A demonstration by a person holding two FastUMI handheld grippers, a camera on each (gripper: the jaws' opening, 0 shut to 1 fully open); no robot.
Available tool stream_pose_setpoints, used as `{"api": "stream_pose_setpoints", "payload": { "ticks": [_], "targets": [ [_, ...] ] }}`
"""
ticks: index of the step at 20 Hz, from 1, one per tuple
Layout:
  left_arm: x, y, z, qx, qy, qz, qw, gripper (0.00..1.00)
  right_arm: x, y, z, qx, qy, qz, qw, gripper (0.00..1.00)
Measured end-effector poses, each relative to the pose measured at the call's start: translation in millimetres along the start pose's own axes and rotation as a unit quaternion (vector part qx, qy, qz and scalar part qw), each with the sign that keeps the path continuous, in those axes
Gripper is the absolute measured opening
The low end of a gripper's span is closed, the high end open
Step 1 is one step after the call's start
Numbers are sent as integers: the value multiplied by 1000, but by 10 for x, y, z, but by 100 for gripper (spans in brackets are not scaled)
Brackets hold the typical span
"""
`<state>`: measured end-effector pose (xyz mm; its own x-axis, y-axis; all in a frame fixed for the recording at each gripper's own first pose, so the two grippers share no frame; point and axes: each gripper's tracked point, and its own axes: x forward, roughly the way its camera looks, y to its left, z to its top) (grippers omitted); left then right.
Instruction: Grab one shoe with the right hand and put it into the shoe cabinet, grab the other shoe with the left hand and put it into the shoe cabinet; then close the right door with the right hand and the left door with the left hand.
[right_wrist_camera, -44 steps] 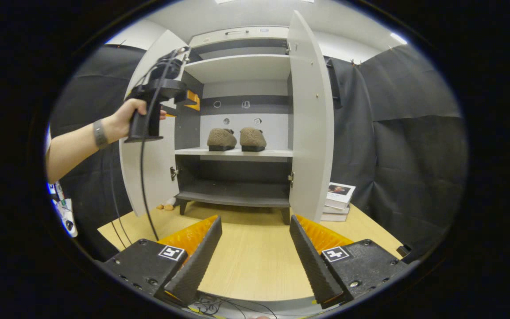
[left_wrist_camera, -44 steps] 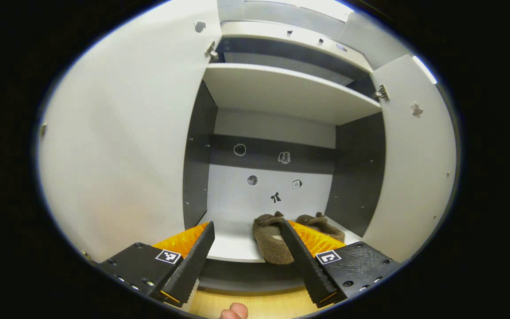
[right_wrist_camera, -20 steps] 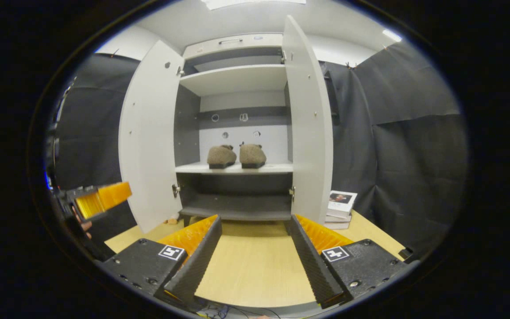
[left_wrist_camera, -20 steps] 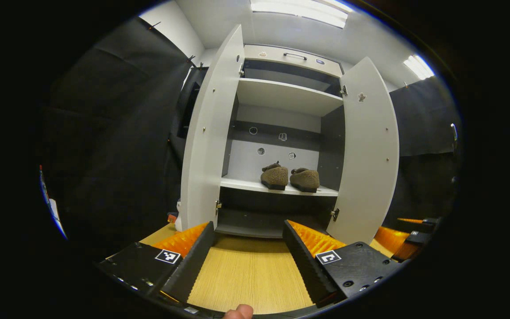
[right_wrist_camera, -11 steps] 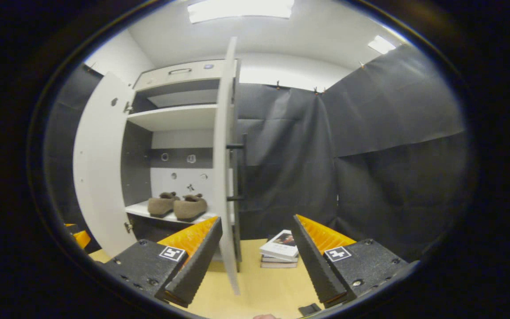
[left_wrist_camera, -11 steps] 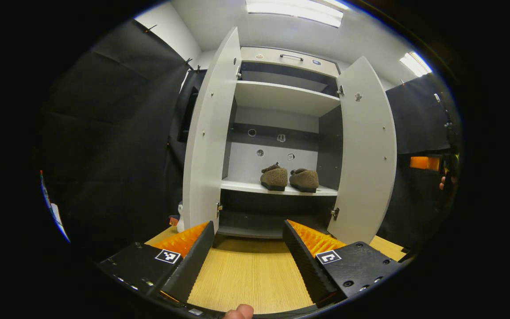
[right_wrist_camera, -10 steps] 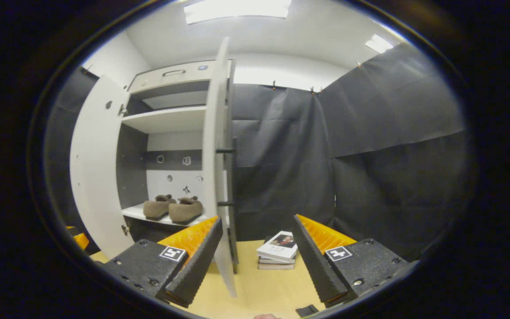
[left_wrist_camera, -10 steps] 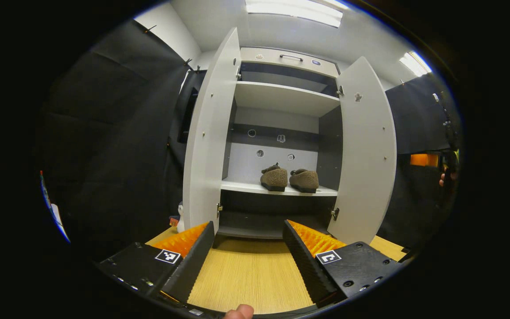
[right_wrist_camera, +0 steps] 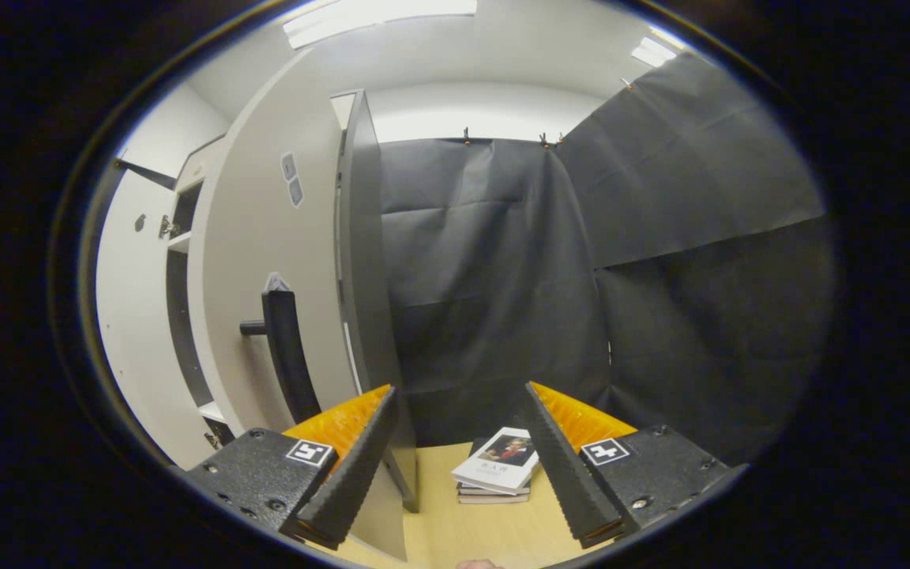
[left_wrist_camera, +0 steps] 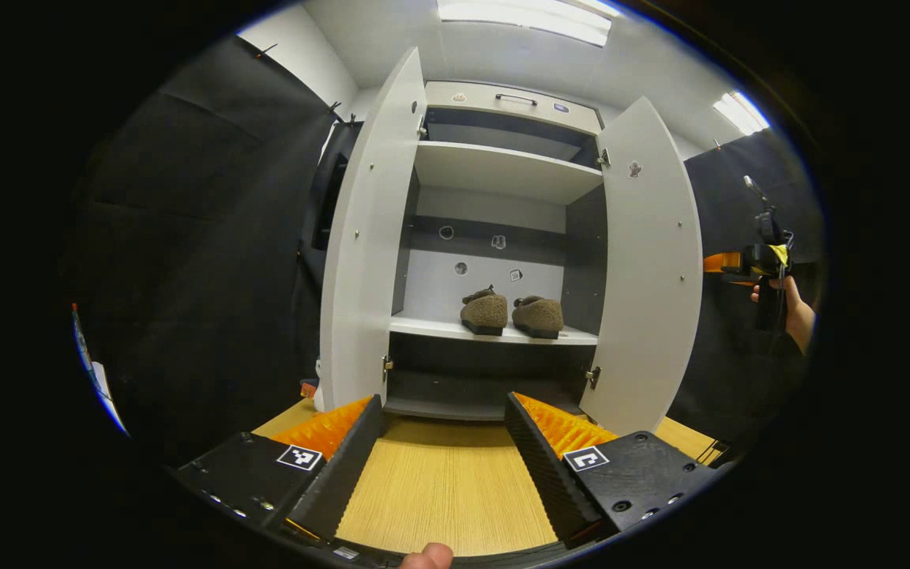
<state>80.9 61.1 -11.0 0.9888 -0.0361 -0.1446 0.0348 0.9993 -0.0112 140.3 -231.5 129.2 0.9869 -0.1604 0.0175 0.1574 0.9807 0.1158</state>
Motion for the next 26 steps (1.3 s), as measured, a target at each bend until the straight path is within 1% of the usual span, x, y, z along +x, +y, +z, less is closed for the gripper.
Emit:
{"api": "stream_pose_setpoints", "payload": {
  "ticks": [3, 4, 6, 7, 8, 9, 12, 13, 14, 15, 16, 21, 22, 23, 24, 25, 26],
  "targets": [
    [28, -26, 6, 2, 0, 2, 1000, 95, 59, 118, 36, -13, -12, 13, 1000, 99],
    [28, -41, 2, -1, 1, 1, 1000, 95, 59, 114, 52, -23, -13, 8, 1000, 98],
    [31, -23, 5, -3, 2, 1, 1000, 95, 75, 200, 64, -40, -12, 14, 999, 97],
    [32, -12, 7, -4, 2, 2, 1000, 95, 68, 216, 77, -46, -14, 17, 999, 96],
    [37, -19, 3, -5, 2, 3, 1000, 95, 68, 226, 81, -53, -12, 15, 998, 92],
    [41, -17, 6, -6, 1, 3, 1000, 95, 55, 207, 93, -61, -13, 11, 998, 96],
    [40, 25, 10, -11, 1, 5, 1000, 95, 21, 284, 113, -88, -11, 15, 996, 95],
    [33, 23, 6, -14, 1, 5, 1000, 95, 3, 360, 113, -86, -10, 23, 996, 96],
    [43, 26, -10, -17, 2, 6, 1000, 95, -27, 456, 99, -83, -11, 37, 996, 91],
    [57, 26, -26, -19, 3, 6, 1000, 95, -42, 580, 62, -81, -11, 53, 995, 96],
    [53, 37, -46, -20, 7, 6, 1000, 95, -71, 720, 26, -81, -11, 68, 994, 95],
    [1, 150, -11, -13, 2, 19, 1000, 95, -22, 1234, -53, -88, -19, 112, 990, 96],
    [-24, 206, 0, -11, 0, 25, 1000, 95, 0, 1334, -68, -82, -19, 124, 989, 91],
    [-38, 255, 4, -12, -1, 31, 999, 95, 31, 1437, -101, -76, -15, 136, 988, 91],
    [-55, 301, 7, -13, -1, 37, 999, 95, 62, 1550, -120, -67, -12, 147, 987, 95],
    [-73, 351, 4, -15, -1, 42, 999, 95, 107, 1652, -149, -59, -9, 157, 986, 91],
    [-117, 396, 12, -16, -2, 49, 999, 95, 164, 1779, -179, -51, -7, 163, 985, 95]
  ]
}}
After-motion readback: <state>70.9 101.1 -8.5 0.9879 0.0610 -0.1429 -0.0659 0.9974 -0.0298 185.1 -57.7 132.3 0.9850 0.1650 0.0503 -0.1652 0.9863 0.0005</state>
